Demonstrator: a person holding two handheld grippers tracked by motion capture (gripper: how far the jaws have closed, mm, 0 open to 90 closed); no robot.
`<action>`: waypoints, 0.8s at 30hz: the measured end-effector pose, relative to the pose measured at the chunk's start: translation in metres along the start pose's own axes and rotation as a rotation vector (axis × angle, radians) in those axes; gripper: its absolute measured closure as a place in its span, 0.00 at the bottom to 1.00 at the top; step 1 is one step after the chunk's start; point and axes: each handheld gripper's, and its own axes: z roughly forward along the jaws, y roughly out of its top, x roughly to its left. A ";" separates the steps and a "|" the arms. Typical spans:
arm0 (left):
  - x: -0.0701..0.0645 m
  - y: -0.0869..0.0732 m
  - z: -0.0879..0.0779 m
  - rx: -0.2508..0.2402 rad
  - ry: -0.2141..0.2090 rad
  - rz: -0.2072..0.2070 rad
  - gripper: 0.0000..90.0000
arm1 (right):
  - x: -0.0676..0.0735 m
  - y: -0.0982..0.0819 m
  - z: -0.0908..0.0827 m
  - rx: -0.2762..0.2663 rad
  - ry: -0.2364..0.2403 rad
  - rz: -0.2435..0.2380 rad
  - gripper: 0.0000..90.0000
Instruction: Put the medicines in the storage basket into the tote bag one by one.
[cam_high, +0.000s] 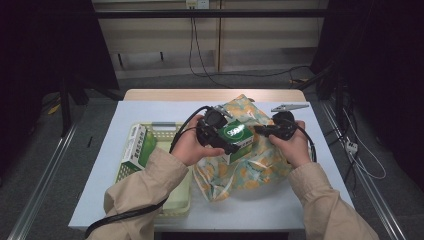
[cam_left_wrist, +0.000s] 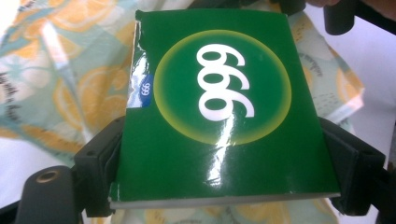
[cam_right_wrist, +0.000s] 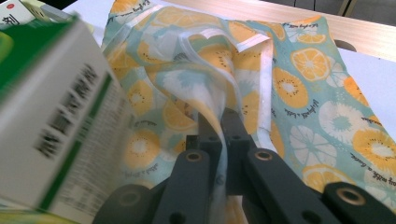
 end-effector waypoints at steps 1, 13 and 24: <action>0.001 0.000 0.003 0.007 -0.008 0.002 0.18 | 0.000 0.000 -0.001 -0.001 0.000 0.000 0.99; 0.002 0.002 0.040 0.053 -0.018 0.014 0.18 | 0.002 0.008 -0.006 -0.013 0.000 -0.006 0.99; 0.009 -0.001 0.063 0.090 -0.022 0.004 0.18 | 0.004 0.009 -0.009 -0.023 0.001 -0.008 0.99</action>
